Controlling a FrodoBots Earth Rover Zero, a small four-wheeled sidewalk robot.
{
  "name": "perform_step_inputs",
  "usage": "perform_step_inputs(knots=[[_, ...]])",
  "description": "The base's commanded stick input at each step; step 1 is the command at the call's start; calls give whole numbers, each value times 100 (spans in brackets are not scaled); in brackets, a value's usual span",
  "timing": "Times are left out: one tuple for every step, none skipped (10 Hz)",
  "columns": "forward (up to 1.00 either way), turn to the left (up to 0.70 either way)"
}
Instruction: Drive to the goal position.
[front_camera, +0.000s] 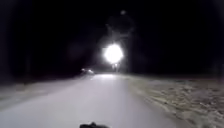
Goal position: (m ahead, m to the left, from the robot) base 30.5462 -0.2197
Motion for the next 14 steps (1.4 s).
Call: perform_step_inputs(knots=[[100, 0], [100, 0], [100, 0], [100, 0], [100, 0], [100, 0], [100, 0], [100, 0], [100, 0], [100, 0], [100, 4], [100, 22], [100, 40], [100, 40]])
